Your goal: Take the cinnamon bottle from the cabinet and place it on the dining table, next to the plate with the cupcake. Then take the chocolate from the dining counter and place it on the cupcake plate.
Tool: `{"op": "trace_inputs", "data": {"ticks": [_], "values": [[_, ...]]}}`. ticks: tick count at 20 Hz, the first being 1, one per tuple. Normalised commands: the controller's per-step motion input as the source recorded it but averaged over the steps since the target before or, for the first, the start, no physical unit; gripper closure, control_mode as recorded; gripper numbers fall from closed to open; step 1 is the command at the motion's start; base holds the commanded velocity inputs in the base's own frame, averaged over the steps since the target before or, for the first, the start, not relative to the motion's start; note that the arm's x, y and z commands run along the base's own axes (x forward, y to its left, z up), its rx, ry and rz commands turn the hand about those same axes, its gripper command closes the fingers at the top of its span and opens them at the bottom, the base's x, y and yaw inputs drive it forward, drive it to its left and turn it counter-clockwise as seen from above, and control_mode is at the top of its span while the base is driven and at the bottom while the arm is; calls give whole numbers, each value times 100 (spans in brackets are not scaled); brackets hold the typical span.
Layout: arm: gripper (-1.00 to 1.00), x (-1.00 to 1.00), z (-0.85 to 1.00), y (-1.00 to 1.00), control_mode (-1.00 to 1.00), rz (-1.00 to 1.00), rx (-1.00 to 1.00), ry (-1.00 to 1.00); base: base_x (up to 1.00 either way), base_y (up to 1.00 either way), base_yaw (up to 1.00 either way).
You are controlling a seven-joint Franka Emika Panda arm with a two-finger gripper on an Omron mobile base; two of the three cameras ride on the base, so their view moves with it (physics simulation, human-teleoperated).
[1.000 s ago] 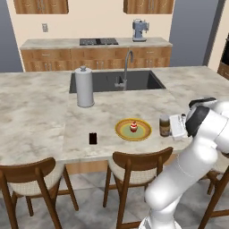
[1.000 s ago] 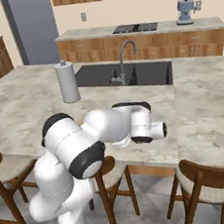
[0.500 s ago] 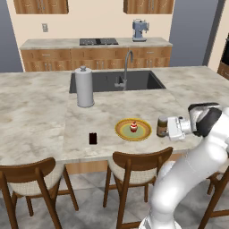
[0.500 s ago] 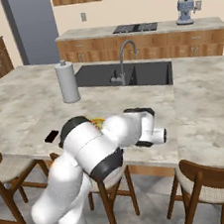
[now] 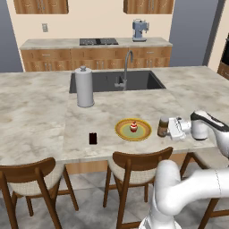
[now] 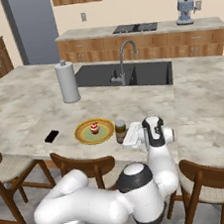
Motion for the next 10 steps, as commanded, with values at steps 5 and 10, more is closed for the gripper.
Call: {"op": "trace_inputs", "data": {"ticks": [5,10], "values": [[100,34,-15,-4,-100,6,0,0,0,0,0],[100,35,-19,0,-100,5,0,0,0,0,0]]}}
